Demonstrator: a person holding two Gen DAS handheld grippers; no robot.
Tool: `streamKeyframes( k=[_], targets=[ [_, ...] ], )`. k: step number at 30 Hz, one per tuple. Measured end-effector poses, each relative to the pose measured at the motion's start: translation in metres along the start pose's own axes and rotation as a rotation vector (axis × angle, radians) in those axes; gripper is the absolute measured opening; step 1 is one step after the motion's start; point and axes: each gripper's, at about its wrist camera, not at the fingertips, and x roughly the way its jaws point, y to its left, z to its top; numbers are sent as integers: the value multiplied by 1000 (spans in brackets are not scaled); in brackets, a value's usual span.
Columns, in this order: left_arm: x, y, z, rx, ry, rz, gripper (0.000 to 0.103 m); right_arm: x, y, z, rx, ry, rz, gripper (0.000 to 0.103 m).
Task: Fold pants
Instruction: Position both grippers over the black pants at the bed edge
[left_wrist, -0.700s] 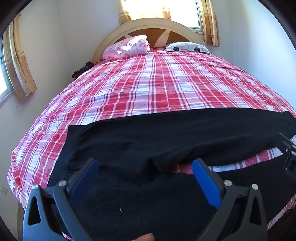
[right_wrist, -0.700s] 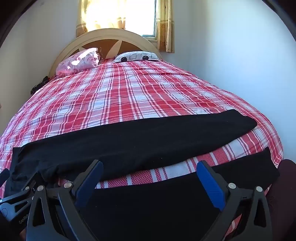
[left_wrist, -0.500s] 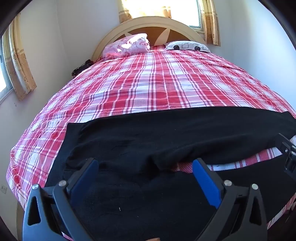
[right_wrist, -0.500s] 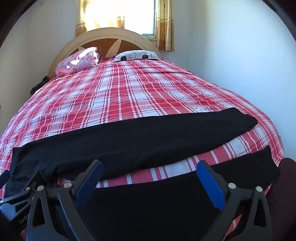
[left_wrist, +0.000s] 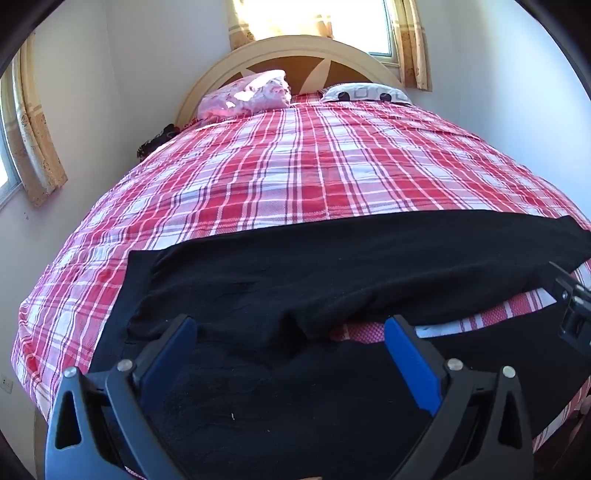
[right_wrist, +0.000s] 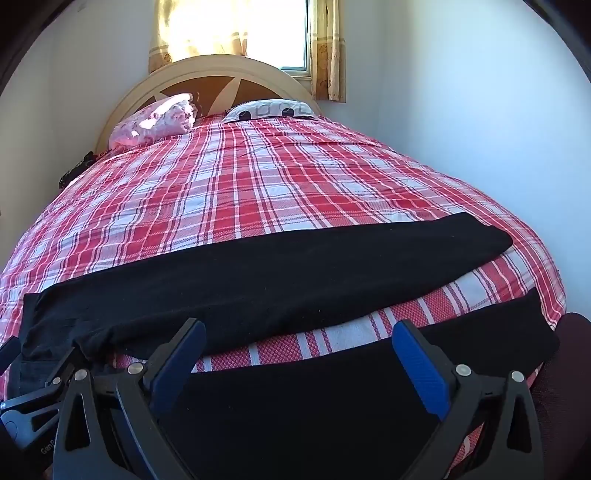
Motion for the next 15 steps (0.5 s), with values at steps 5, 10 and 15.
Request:
streamKeyframes(
  k=[5, 10, 15],
  targets=[
    [1, -1, -2, 5, 9, 7, 103, 0, -3, -2, 5, 0, 3, 102],
    [1, -1, -3, 8, 13, 10, 103, -1, -5, -3, 17, 1, 5, 102],
    [2, 1, -4, 5, 17, 8, 103, -1, -7, -5, 20, 2, 2, 102]
  ],
)
